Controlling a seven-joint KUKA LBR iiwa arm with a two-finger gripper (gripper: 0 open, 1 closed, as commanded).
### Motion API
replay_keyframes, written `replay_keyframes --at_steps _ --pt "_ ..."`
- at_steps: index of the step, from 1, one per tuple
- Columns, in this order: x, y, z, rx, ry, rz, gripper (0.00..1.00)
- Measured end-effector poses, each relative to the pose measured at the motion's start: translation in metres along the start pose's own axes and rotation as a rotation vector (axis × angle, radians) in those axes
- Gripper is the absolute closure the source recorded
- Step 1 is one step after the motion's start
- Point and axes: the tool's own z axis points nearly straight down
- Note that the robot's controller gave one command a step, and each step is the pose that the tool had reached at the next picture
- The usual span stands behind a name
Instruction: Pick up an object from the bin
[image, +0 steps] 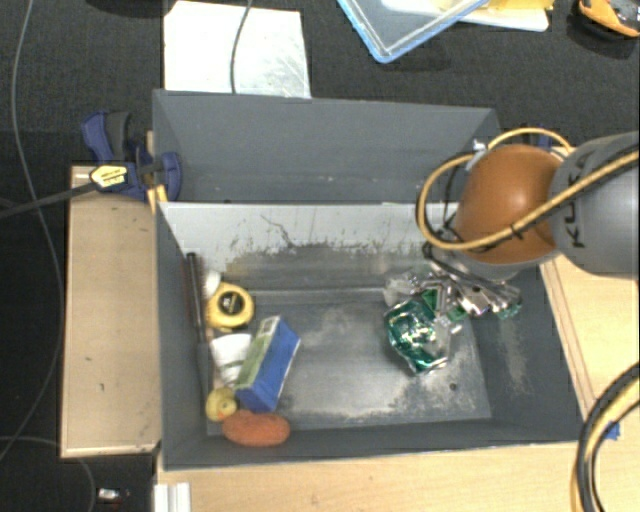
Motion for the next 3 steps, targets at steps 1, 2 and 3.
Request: replay_keyframes --at_steps 1,2,3 --pt "-0.007 0.036 0.034 0.006 -0.004 -0.120 0.00" --pt "0.013 0.001 0.039 0.002 -0.005 0.039 0.00" --pt "0.022 -0.020 0.029 0.006 -0.008 0.043 0.00"
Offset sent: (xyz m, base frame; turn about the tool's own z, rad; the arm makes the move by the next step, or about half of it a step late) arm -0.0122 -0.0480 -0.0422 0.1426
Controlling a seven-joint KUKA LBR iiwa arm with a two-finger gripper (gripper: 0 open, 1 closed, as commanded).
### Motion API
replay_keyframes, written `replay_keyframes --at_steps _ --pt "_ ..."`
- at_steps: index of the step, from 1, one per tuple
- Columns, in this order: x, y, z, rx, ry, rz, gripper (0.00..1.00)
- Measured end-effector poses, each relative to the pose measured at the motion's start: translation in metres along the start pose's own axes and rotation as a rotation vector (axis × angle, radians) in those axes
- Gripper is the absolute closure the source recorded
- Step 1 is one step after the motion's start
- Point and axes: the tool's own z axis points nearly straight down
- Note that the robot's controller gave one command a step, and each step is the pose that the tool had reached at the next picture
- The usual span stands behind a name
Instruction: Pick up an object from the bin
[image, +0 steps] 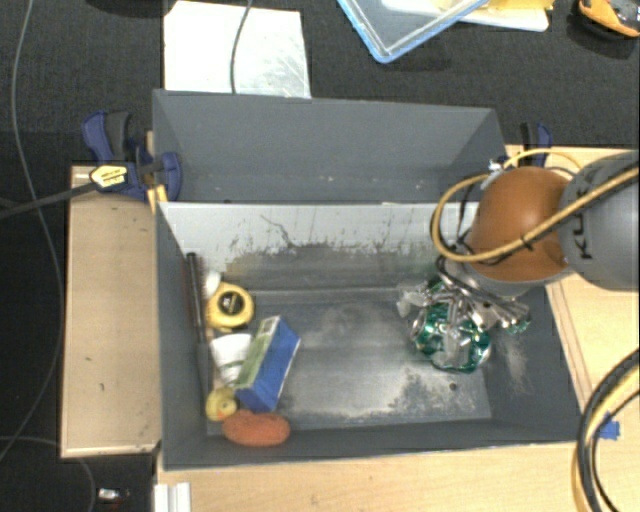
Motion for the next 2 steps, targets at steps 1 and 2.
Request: replay_keyframes --at_steps 1,2 --pt "0.016 -0.033 0.003 -0.001 -0.003 0.100 0.00" --pt "0.004 -0.044 -0.025 -0.001 -0.007 0.028 1.00"
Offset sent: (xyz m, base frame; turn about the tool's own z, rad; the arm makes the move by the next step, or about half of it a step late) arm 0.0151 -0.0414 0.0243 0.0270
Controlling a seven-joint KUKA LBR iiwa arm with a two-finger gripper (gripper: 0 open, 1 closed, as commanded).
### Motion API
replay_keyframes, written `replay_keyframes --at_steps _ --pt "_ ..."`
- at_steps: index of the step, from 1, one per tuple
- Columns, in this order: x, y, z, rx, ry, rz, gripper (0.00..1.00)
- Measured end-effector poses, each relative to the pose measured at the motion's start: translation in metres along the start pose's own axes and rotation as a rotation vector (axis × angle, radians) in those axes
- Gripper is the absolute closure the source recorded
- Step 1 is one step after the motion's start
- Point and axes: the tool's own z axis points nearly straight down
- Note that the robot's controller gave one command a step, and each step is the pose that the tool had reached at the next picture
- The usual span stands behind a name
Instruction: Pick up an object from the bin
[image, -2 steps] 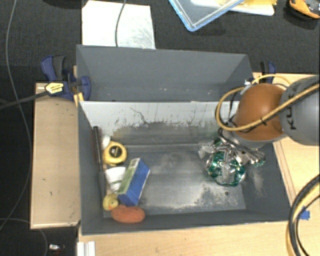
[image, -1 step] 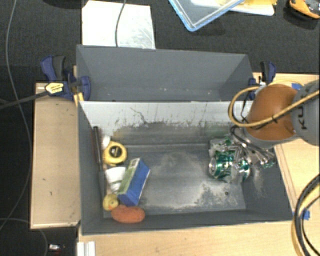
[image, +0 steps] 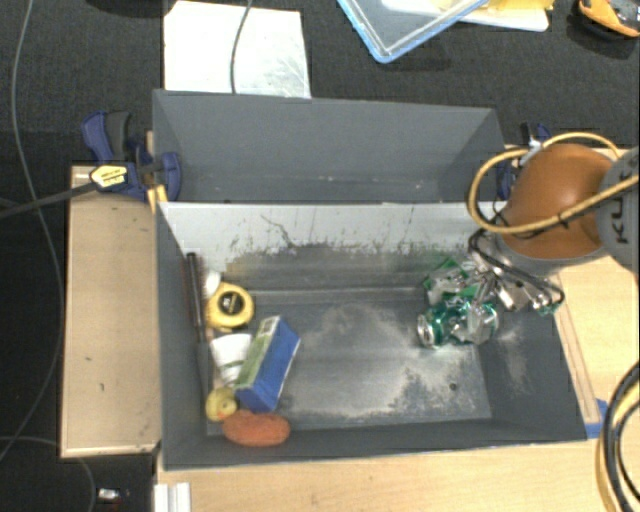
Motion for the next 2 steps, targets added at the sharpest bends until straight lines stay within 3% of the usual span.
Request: replay_keyframes --at_steps 2 --pt "0.0001 0.0001 0.0003 0.000 0.001 -0.003 1.00"
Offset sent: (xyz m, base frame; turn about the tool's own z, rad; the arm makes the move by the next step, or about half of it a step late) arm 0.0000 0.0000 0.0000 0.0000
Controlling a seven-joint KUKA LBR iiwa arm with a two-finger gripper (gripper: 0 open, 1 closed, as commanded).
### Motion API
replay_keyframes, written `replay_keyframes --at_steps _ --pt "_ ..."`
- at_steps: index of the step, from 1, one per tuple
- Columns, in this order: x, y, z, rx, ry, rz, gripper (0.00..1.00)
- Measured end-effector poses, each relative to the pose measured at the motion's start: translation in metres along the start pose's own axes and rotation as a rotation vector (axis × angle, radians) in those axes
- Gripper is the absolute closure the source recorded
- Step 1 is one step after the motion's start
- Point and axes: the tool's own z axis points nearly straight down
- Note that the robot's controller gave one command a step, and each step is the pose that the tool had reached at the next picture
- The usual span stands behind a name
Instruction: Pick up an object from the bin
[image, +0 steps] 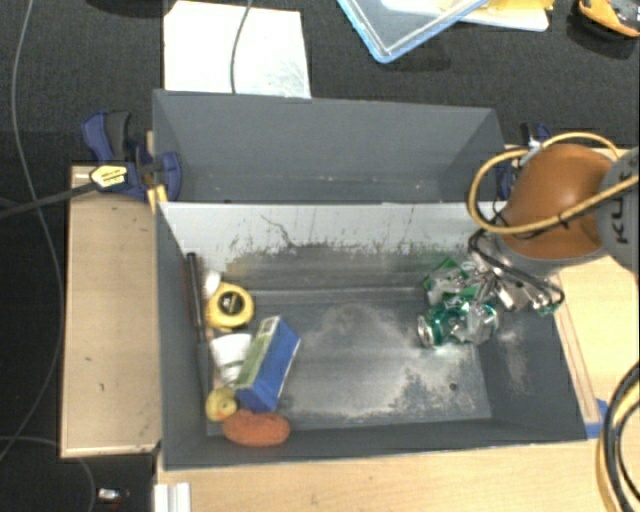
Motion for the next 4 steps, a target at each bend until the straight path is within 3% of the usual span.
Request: replay_keyframes --at_steps 4 --pt "0.0007 -0.0002 0.0000 0.000 0.001 0.000 1.00"
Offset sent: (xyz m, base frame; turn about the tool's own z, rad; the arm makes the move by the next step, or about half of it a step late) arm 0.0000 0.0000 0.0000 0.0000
